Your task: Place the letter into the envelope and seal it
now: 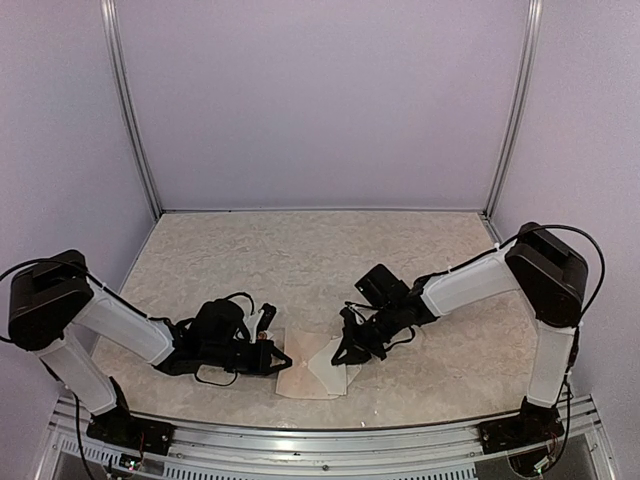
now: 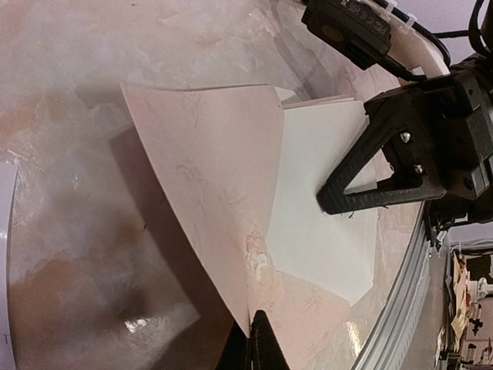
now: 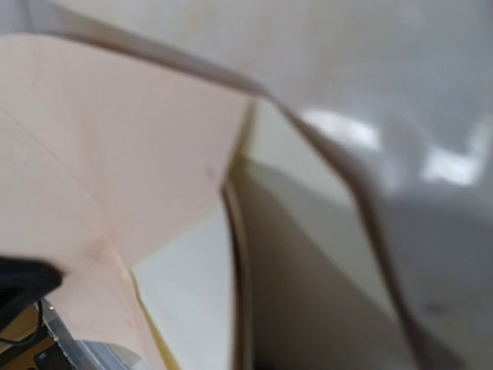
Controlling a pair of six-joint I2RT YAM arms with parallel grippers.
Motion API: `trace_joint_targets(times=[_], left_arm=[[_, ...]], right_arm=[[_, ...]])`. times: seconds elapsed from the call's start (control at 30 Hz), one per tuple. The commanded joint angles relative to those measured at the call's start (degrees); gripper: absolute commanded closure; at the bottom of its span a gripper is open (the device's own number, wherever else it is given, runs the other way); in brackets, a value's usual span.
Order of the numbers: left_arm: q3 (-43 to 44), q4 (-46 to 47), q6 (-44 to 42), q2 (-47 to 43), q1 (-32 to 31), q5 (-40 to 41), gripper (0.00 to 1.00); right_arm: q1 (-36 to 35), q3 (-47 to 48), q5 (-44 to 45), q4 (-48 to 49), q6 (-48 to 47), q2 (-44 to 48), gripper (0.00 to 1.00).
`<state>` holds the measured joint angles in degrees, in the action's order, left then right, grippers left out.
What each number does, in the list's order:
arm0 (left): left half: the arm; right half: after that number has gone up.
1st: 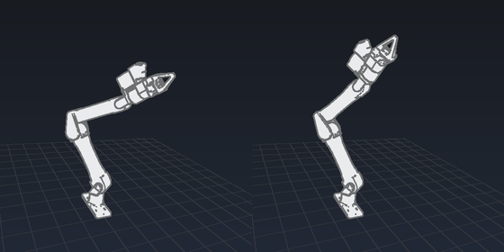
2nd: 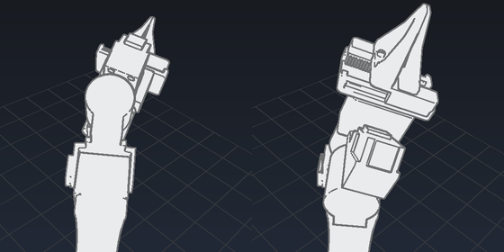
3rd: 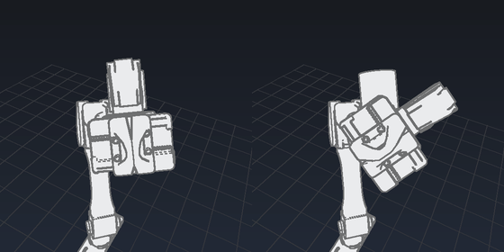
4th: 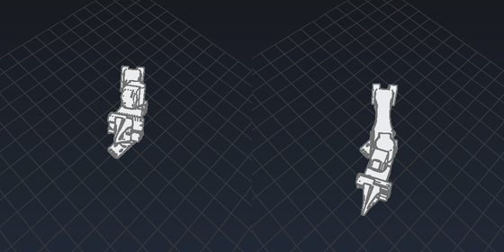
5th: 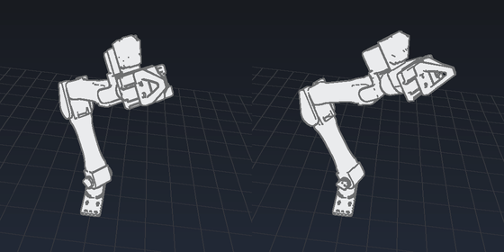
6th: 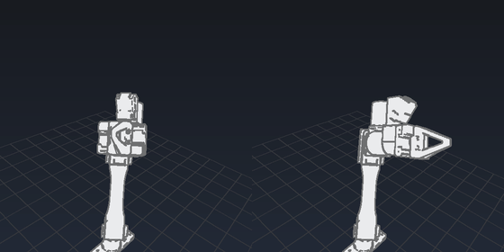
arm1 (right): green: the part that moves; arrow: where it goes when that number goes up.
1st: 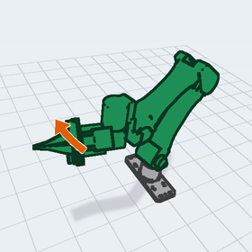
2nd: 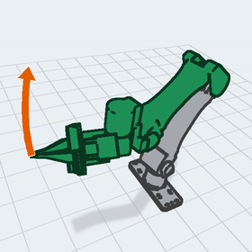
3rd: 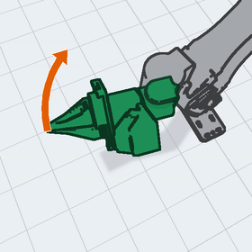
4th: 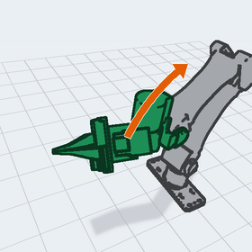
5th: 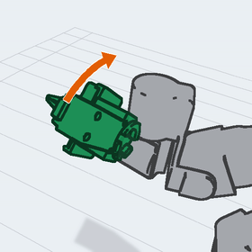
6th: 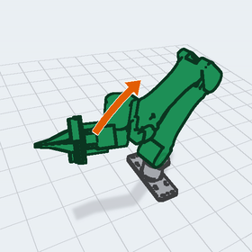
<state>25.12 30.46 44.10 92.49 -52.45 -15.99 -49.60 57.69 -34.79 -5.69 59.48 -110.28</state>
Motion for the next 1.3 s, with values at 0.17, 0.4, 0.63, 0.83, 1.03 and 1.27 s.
trace_joint_targets(times=[0.17, 0.4, 0.63, 0.83, 1.03, 1.27], left_arm=[[1.0, 2.9, 0.1, 1.7, 0.6, -3.3, 0.94], [-0.1, 6.3, 0.5, 1.1, 1.2, -5.5, 0.77], [-2.1, 10.2, 0.6, -4.2, 1.6, -7.3, 0.65], [-3.1, 12.4, 1.3, -11.7, 1.5, -7.6, 0.72], [-2.7, 12.3, 1.9, -18.4, 1.1, -7.1, 0.95], [-2.9, 11.0, 0.9, -24.5, 0.6, -2.6, 1.00]], right_arm=[[-1.5, 2.6, -1.1, 5.1, 0.6, -3.4, 1.00], [-1.5, 1.2, -1.6, 11.9, -1.3, -1.1, 1.00], [-1.3, -3.5, -3.9, 22.6, -4.4, 7.1, 1.00], [-1.3, -3.4, -7.4, 20.9, -10.9, 12.7, 1.00], [-1.3, -0.9, -6.1, 14.0, -16.7, 17.5, 1.00], [-1.4, -3.2, -2.9, 14.6, -16.8, 24.4, 0.76]])
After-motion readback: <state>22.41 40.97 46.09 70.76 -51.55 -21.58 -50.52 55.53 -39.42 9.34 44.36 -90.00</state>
